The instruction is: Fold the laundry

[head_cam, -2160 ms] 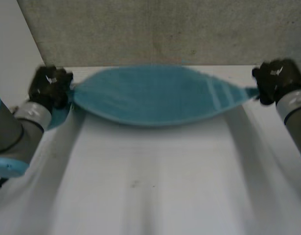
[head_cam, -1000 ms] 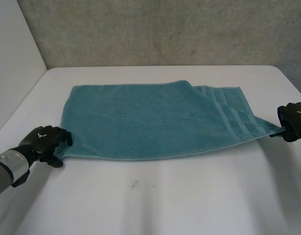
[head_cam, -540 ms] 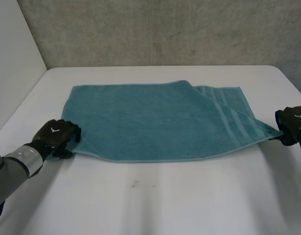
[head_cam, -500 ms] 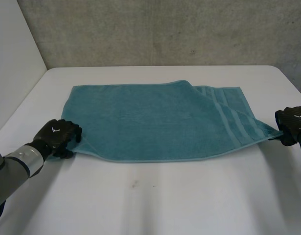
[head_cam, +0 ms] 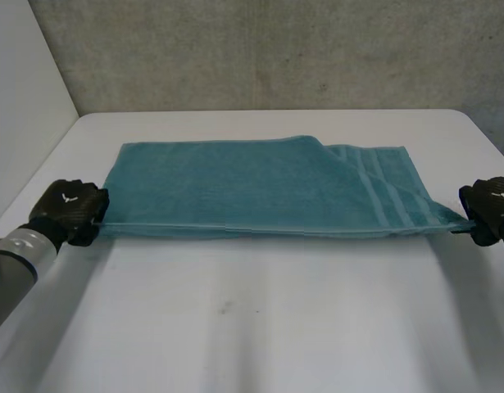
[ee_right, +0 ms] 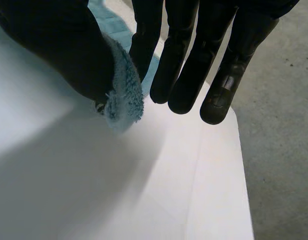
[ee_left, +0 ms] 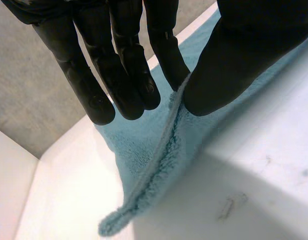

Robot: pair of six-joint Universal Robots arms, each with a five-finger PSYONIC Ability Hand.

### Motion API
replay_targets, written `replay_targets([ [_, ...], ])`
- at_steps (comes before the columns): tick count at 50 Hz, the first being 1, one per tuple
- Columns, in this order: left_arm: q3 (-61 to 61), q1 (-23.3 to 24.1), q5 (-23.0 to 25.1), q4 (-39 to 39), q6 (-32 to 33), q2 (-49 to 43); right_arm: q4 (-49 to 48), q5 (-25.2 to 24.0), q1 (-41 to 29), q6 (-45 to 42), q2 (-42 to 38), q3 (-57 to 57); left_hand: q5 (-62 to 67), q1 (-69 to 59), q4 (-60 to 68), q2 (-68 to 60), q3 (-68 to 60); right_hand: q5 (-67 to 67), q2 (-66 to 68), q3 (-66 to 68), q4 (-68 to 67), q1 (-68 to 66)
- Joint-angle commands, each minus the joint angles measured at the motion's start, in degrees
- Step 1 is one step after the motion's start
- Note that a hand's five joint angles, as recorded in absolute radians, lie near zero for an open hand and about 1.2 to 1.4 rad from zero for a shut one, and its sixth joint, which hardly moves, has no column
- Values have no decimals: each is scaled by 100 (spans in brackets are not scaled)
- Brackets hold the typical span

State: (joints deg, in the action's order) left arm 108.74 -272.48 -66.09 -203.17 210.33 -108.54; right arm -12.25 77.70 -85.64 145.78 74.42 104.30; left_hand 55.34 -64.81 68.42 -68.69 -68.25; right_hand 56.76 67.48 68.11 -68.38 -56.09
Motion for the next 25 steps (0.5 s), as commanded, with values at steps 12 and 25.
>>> replay_targets([
  [12,754,-561,44,3591,2487,2750,3625,34,47,-3038,1513,302,1466,-1519,1158,-1131,-1175,1324,1252,1189,-1162,-2391],
  [25,264,-132,176,2127,2399,1663,2345,131,-41,-2619,568,-83,1466,-1519,1158,-1131,-1175,1324,1252,1189,-1162,-2391],
])
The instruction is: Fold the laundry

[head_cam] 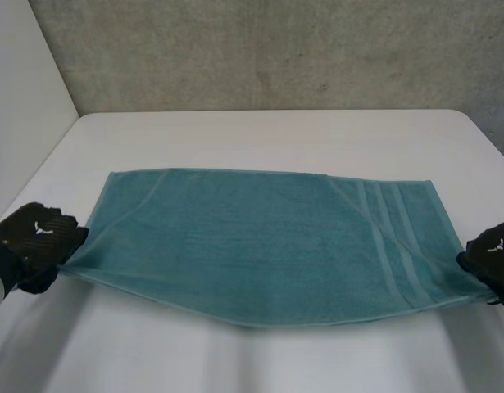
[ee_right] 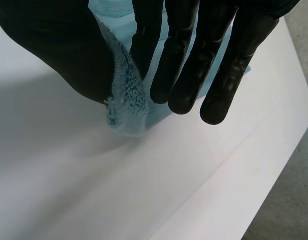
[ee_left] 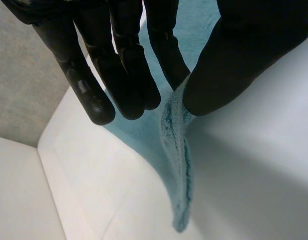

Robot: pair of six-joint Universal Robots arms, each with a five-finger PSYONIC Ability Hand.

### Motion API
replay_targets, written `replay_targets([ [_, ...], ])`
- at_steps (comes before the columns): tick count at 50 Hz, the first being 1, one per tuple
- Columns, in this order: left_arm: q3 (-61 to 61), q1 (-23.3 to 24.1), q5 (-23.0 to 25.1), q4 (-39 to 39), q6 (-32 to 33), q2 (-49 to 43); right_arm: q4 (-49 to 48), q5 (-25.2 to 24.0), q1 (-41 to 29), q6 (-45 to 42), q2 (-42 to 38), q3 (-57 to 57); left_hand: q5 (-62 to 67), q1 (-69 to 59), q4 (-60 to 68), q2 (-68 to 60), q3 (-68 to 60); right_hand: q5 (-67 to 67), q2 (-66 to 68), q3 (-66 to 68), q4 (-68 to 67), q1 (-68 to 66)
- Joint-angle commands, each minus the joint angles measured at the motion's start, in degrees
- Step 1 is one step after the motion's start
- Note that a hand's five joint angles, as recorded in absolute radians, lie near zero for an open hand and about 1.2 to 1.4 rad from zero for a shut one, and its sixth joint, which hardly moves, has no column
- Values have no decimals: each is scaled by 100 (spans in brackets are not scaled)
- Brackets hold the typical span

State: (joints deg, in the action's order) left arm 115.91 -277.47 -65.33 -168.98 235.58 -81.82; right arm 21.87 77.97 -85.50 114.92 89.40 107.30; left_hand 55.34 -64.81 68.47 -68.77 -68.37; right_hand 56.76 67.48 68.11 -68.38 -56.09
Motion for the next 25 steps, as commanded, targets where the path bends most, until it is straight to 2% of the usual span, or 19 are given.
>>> replay_targets([
  [1,-664,569,73,-1582,-187,-1281,-1297,147,-63,688,-1141,-542,1466,-1519,1153,-1123,-1163,1324,1252,1189,-1162,-2391],
  [2,-666,571,73,-1585,-188,-1284,-1499,200,-63,907,-1300,-700,1466,-1519,1153,-1123,-1163,1324,1252,1189,-1162,-2391],
  [3,-1171,867,47,-2090,-318,-1945,-1588,218,-72,1023,-1380,-780,1466,-1519,1153,-1123,-1163,1324,1252,1189,-1162,-2391],
  [5,-1317,914,47,-2218,-355,-2137,-1948,306,-116,1461,-1774,-1218,1466,-1519,1153,-1123,-1163,1324,1252,1189,-1162,-2391],
  [6,-1769,1001,21,-2488,-476,-2633,-2028,323,-160,1550,-1898,-1350,1466,-1519,1153,-1123,-1163,1324,1252,1189,-1162,-2391],
  [10,-2596,1220,-259,-2771,-653,-3460,-2371,490,-564,1885,-2522,-2062,1466,-1519,1153,-1123,-1163,1324,1252,1189,-1162,-2391],
  [17,-4064,1599,-770,-3009,-768,-4700,-3039,912,-872,2043,-3577,-3345,1466,-1519,1153,-1123,-1163,1324,1252,1189,-1162,-2391],
  [25,-5499,1775,-815,-3185,-759,-5889,-3277,1158,-1171,2017,-5010,-5006,1466,-1519,1153,-1123,-1163,1324,1252,1189,-1162,-2391],
])
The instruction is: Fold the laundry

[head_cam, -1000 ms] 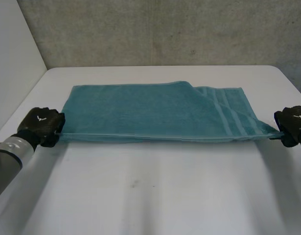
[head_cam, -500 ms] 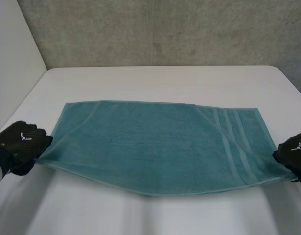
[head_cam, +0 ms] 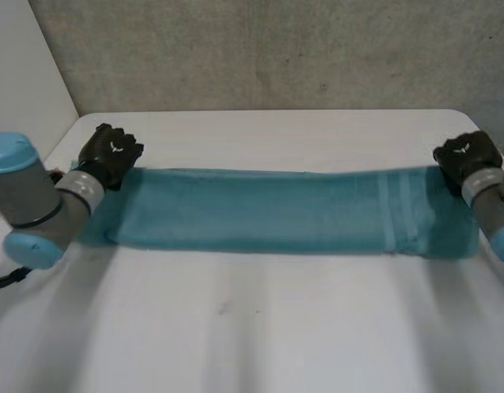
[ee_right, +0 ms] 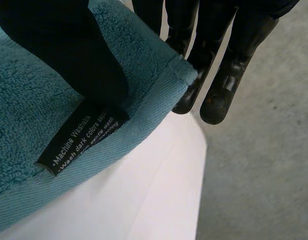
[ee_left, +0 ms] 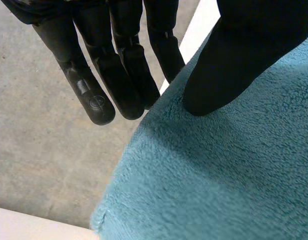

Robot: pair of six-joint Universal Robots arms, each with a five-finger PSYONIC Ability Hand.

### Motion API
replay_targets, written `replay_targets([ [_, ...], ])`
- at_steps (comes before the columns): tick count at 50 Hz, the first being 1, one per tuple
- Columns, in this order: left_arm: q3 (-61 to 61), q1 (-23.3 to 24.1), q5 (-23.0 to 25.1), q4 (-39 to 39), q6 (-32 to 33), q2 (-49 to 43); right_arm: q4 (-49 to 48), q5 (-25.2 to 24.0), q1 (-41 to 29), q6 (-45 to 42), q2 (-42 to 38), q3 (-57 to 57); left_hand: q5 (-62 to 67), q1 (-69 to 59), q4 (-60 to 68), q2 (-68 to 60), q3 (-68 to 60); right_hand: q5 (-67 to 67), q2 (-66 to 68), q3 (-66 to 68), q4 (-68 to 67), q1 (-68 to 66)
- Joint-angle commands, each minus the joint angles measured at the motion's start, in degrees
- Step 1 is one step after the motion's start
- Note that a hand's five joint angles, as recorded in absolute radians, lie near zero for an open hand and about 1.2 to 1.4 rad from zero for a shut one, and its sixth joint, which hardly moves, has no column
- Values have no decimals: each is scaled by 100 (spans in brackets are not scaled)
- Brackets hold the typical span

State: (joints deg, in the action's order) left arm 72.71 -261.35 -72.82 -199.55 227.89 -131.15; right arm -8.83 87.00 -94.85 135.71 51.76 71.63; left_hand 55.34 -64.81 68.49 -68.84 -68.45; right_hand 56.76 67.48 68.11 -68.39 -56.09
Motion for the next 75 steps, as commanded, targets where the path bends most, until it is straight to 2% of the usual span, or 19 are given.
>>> replay_targets([
  [1,-1302,180,-75,-163,10,-1052,-207,256,-236,-62,-1247,-1442,1466,-1519,1151,-1116,-1155,1324,1252,1189,-1161,-2391],
  [3,-1670,224,-84,-286,1,-1359,-215,458,-306,-97,-1606,-1915,1466,-1519,1151,-1116,-1155,1324,1252,1189,-1161,-2391],
  [12,-1971,286,-22,-831,10,-1765,-242,511,-341,-80,-2143,-2628,1466,-1519,1151,-1116,-1155,1163,1092,1029,-1000,-2230],
  [13,-1945,295,-22,-909,10,-1765,-233,519,-341,-80,-2161,-2645,1466,-1519,1151,-1116,-1155,-1636,-1708,-1771,1799,569],
  [14,-1918,295,-22,-971,1,-1765,-233,537,-350,-80,-2161,-2646,1466,-1519,1151,-1116,-1155,-3213,-3284,-3347,3376,2146],
  [15,-1831,304,-13,-1076,10,-1739,-233,555,-359,-71,-2161,-2637,1466,-1519,1151,-1116,-1155,-4428,-4499,-4562,4591,3361],
  [17,-1708,312,-5,-1165,10,-1712,-233,642,-402,-27,-2161,-2619,-1091,1039,-1407,1441,1402,-5676,-5748,-5811,5839,4609],
  [18,-1568,339,-22,-1235,18,-1668,-233,669,-420,-10,-2161,-2593,-4036,3983,-4351,4386,4347,-5676,-5748,-5811,5839,4609],
  [19,-1488,339,-22,-1270,36,-1625,-233,695,-429,-1,-2152,-2567,-5348,5295,-5663,5698,5659,-5676,-5748,-5811,5839,4609],
  [20,-1409,347,-13,-1297,54,-1563,-224,704,-429,17,-2126,-2523,-5534,5481,-5849,5884,5845,-5676,-5748,-5811,5839,4609],
  [31,92,348,-66,-1429,-8,-88,-198,660,-376,650,-509,-1222,-5534,5481,-5849,5884,5845,-5676,-5748,-5811,5839,4609],
  [32,95,348,-66,-1429,-8,-86,-146,660,-350,885,31,-769,-5534,5481,-5849,5884,5845,-5676,-5748,-5811,5839,4609],
  [36,990,242,-84,-1367,-253,827,-110,556,-333,1193,798,-56,-5534,5481,-5849,5884,5845,-5676,-5748,-5811,5839,4609],
  [41,1746,172,-119,-1280,-999,1539,-14,274,-306,1431,1424,623,-5534,5481,-5849,5884,5845,-5676,-5748,-5811,5839,4609],
  [45,2299,189,-259,-807,-1991,2118,372,-7,89,1739,1908,1265,-5534,5481,-5849,5884,5845,-5676,-5748,-5811,5839,4609],
  [51,2547,216,-347,82,-2863,2419,970,-359,458,2170,2067,1625,-5534,5481,-5849,5884,5845,-5383,-5454,-5517,5546,4316],
  [56,2722,233,-461,610,-3172,2428,1252,-1008,888,2293,2049,1915,-5534,5481,-5849,5884,5845,-4209,-4280,-4343,4372,3142],
  [62,2968,207,-620,251,-3251,2375,1042,-1370,1100,2302,1699,2048,-5529,5477,-5845,5879,5840,-3986,-4057,-4120,4149,2919],
  [75,3346,233,-989,-277,-3277,2419,224,-1423,1214,2214,942,2030,-5411,5359,-5727,5761,5722,-3499,-3570,-3633,3662,2432],
])
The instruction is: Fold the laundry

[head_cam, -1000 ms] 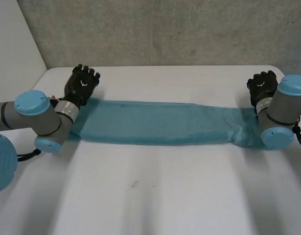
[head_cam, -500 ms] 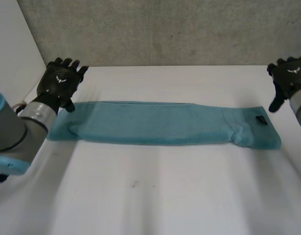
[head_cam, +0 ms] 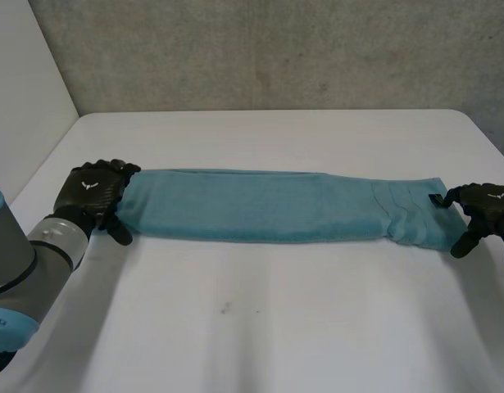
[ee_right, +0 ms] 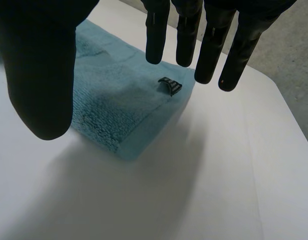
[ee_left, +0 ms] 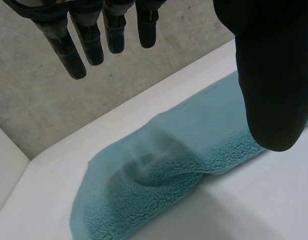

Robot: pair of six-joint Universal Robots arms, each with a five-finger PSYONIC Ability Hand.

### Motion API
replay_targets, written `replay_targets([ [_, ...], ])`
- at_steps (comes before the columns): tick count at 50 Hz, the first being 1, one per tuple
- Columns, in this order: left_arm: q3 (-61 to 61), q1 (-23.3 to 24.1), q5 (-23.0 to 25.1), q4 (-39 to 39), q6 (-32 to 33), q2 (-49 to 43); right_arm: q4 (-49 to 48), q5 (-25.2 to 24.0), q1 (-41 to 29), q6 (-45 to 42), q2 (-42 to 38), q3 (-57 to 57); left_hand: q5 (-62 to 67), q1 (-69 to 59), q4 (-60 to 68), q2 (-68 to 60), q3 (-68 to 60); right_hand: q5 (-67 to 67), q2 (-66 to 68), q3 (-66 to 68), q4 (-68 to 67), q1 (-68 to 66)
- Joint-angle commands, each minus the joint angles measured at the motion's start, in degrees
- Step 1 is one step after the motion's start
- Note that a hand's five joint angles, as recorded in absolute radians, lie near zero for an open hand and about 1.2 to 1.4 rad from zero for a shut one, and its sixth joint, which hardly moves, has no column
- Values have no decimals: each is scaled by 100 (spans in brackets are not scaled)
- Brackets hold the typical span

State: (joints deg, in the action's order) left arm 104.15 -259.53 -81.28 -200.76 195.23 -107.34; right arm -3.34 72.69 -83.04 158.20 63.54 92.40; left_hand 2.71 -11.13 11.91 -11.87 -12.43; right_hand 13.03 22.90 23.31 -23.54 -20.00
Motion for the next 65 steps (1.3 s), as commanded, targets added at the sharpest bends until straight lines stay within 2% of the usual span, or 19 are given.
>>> replay_targets([
  [1,229,69,-142,-148,-11,38,-377,0,25,-44,-315,-72,-148,-9,-68,65,121,958,972,931,-907,-1262],
  [13,264,86,-142,-174,-11,29,-457,-9,-1,-53,-606,-204,-165,8,-85,81,138,2891,2904,2863,-2840,-3194],
  [16,264,78,-134,-174,-11,29,-457,-18,-1,-44,-615,-213,-165,8,-85,81,138,3011,3024,2983,-2960,-3314],
  [18,264,60,-142,-174,-11,20,-466,-18,-1,-53,-650,-231,-165,8,-85,81,138,3849,3863,3822,-3798,-4153],
  [21,264,51,-142,-174,-20,20,-466,-9,7,-53,-702,-274,-165,8,-85,81,138,4071,4084,4043,-4020,-4374],
  [27,290,51,-142,-174,-20,20,-457,-18,25,-62,-791,-354,-148,-9,-68,65,121,3987,4001,3960,-3936,-4291],
  [32,290,60,-142,-174,-11,20,-439,17,43,-176,-791,-354,-148,-9,-68,65,121,2242,2255,2214,-2191,-2545],
  [34,299,51,-142,-174,-11,20,-431,35,34,-237,-799,-345,-148,-9,-68,65,121,1954,1968,1927,-1903,-2258],
  [39,299,34,-142,-174,-11,20,-431,35,34,-290,-791,-319,-148,-9,-68,65,121,2035,2048,2008,-1984,-2339],
  [41,299,34,-142,-174,-11,20,-439,35,34,-299,-799,-310,-148,-9,-68,65,121,2537,2551,2510,-2486,-2841],
  [43,299,42,-142,-174,-20,20,-448,9,34,-299,-799,-310,-148,-9,-68,65,121,3711,3724,3684,-3660,-4015],
  [44,299,43,-142,-174,-11,20,-457,35,34,-299,-799,-336,-148,-9,-68,65,121,5450,5463,5422,-5399,-5753],
  [48,299,51,-142,-174,-11,20,-492,96,86,-308,-799,-389,-148,-9,-68,65,121,5697,5710,5669,-5646,-6000],
  [55,308,60,-151,-174,-11,20,-554,570,517,-588,-747,-600,-148,-9,-68,65,121,5697,5710,5669,-5646,-6000],
  [60,343,51,-151,-174,-11,29,-527,1150,1052,-1404,-791,-1038,-165,8,-85,81,138,5697,5710,5669,-5646,-6000],
  [65,343,25,-160,-166,-11,47,-519,1511,1290,-2196,-773,-1417,-165,8,-85,81,138,5697,5710,5669,-5646,-6000],
])
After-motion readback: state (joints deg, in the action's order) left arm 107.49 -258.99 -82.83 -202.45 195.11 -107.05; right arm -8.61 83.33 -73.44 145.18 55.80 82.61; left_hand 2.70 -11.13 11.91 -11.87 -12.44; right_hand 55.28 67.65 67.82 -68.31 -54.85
